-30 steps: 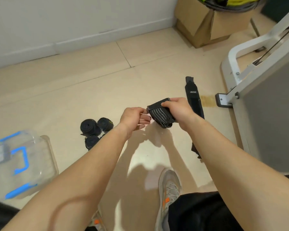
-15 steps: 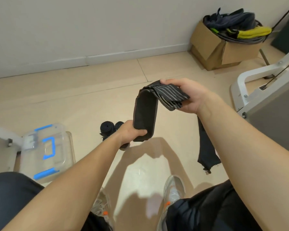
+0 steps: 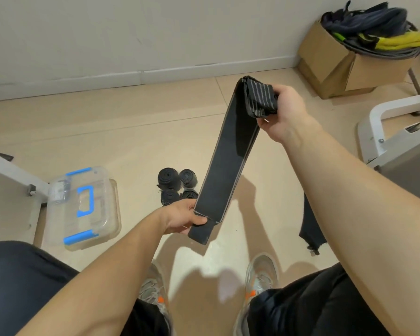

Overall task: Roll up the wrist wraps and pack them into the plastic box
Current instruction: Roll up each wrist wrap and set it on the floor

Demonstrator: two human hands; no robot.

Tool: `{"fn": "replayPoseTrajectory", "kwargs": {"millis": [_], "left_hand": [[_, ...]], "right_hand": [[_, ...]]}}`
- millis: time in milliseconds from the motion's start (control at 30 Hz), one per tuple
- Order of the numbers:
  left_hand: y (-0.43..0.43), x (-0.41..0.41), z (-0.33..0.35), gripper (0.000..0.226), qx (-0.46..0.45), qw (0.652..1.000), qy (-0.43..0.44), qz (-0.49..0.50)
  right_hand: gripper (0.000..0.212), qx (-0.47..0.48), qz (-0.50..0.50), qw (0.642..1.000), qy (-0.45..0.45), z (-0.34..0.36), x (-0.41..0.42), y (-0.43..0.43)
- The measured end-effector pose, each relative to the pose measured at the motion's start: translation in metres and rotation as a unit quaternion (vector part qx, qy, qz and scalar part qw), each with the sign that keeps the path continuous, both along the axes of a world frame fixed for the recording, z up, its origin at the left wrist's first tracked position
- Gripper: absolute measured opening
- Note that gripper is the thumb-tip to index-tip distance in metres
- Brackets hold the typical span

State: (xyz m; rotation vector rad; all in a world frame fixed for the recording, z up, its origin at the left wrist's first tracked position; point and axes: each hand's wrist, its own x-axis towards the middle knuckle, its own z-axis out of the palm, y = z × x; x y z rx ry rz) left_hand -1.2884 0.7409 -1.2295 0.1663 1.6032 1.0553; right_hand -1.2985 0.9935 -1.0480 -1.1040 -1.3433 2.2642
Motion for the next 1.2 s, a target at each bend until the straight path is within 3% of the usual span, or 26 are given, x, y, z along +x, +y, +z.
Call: {"fn": "replayPoseTrajectory", "kwargs": {"millis": [67, 233, 267, 333, 400, 433, 500, 567, 633, 700, 800, 867, 933, 1000, 1100, 1200], "left_hand": [[0.000, -0.001, -0.001, 0.020, -0.005, 1.000, 0.013, 0.002], [0.008, -0.002, 0.001, 0.019, -0.051, 0.995, 0.086, -0.001], [0.010, -0.002, 0.005, 0.026, -0.063, 0.994, 0.091, -0.005], [0.017, -0.007, 0.017, 0.061, -0.115, 0.977, 0.170, -0.048], [0.024, -0.019, 0.037, 0.096, -0.123, 0.945, 0.303, -0.020], [0.029, -0.024, 0.055, 0.098, -0.095, 0.926, 0.364, 0.022], [0.038, -0.036, 0.093, 0.091, -0.031, 0.867, 0.492, 0.080], [0.046, -0.045, 0.130, 0.086, 0.018, 0.805, 0.589, 0.074], [0.050, -0.049, 0.159, 0.073, 0.051, 0.757, 0.650, 0.035], [0.050, -0.050, 0.178, 0.050, 0.086, 0.731, 0.676, 0.005], [0.049, -0.047, 0.195, 0.030, 0.125, 0.759, 0.639, 0.020], [0.050, -0.048, 0.204, 0.024, 0.139, 0.787, 0.596, 0.073], [0.051, -0.050, 0.213, 0.024, 0.157, 0.803, 0.561, 0.128], [0.052, -0.051, 0.221, 0.022, 0.176, 0.825, 0.508, 0.175], [0.051, -0.052, 0.226, 0.011, 0.187, 0.854, 0.442, 0.200], [0.046, -0.053, 0.221, 0.011, 0.195, 0.868, 0.408, 0.205]], "right_hand": [[0.037, 0.018, 0.000, 1.000, -0.013, -0.003, 0.000, 0.000], [0.018, 0.019, 0.024, 0.999, -0.026, -0.009, 0.001, -0.004], [0.015, 0.017, 0.035, 0.999, -0.033, -0.009, 0.002, -0.005], [0.008, 0.020, 0.065, 0.996, -0.055, -0.007, 0.005, -0.008], [0.004, 0.021, 0.105, 0.992, -0.071, -0.003, 0.010, -0.012], [0.007, 0.023, 0.124, 0.989, -0.080, -0.001, 0.013, -0.015], [0.006, 0.026, 0.159, 0.982, -0.095, 0.003, 0.018, -0.023], [0.003, 0.023, 0.186, 0.977, -0.103, 0.009, 0.022, -0.031], [0.005, 0.006, 0.201, 0.974, -0.103, 0.017, 0.024, -0.038], [0.012, -0.015, 0.193, 0.975, -0.109, 0.025, 0.025, -0.041], [0.018, -0.036, 0.197, 0.972, -0.118, 0.041, 0.027, -0.040], [0.026, 0.000, 0.247, 0.960, -0.130, 0.050, 0.030, -0.039], [0.043, 0.107, 0.282, 0.941, -0.151, 0.058, 0.033, -0.040], [0.045, 0.231, 0.270, 0.923, -0.145, 0.062, 0.037, -0.044], [0.021, 0.322, 0.247, 0.914, -0.023, 0.067, 0.036, -0.050], [0.040, 0.298, 0.275, 0.909, 0.094, 0.066, 0.035, -0.057]]}}
